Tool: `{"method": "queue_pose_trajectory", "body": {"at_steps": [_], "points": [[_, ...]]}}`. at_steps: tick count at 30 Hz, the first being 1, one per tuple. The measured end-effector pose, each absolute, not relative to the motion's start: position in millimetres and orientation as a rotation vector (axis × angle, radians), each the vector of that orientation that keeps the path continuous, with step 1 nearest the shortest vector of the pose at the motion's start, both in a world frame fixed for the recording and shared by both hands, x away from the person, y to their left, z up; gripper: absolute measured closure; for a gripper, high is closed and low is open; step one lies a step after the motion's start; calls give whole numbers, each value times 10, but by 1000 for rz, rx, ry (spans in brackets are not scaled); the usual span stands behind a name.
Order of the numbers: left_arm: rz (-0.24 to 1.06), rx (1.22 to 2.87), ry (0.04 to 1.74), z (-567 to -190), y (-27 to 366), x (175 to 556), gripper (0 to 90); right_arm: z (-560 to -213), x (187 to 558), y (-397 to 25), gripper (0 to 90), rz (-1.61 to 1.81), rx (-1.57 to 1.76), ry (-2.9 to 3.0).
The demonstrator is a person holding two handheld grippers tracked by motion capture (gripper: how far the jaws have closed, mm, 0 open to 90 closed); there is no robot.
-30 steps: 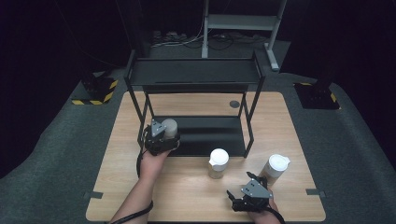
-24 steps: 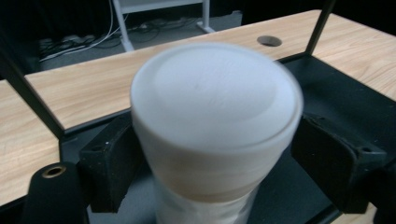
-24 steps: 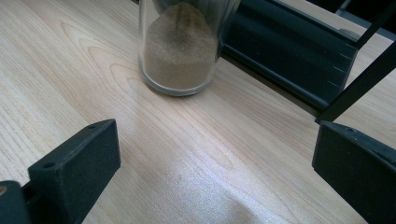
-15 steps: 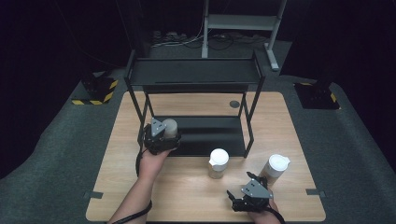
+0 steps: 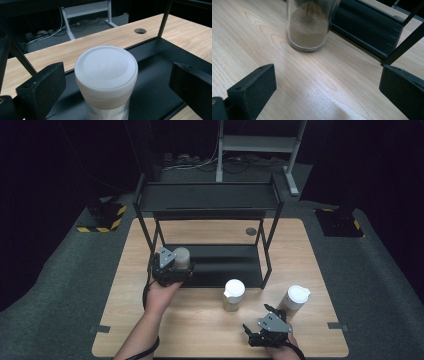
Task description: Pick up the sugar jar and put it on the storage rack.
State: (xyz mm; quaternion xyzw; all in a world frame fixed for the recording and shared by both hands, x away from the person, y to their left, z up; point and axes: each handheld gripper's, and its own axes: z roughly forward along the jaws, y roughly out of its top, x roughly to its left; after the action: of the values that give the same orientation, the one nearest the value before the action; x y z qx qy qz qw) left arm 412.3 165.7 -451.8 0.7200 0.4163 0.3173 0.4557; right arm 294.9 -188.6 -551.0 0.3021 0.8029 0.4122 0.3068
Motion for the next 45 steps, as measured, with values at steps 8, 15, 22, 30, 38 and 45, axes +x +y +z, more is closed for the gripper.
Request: {"method": "queue_pose_trajectory", "body": {"at_steps": [8, 15, 22, 30, 38, 45], "points": [[767, 1773, 1028, -4473, 1711, 4032, 11, -5511, 2948, -1881, 4, 1085, 797, 2125], [770, 1758, 1028, -4449, 1796, 3936, 9, -5511, 2949, -1882, 4, 1084, 798, 2125], [776, 1750, 1014, -4435, 1848, 3840, 4, -5511, 2949, -1881, 4, 1083, 798, 2124], [781, 1729, 999, -4440, 1905, 3710, 3, -5511, 2948, -1882, 4, 1084, 800, 2122], [783, 1720, 993, -4458, 1941, 3603, 4, -5510, 2950, -1884, 4, 1086, 804, 2122], [796, 1717, 983, -4481, 1982, 3463, 3, -5510, 2949, -1886, 4, 1089, 806, 2121]]}}
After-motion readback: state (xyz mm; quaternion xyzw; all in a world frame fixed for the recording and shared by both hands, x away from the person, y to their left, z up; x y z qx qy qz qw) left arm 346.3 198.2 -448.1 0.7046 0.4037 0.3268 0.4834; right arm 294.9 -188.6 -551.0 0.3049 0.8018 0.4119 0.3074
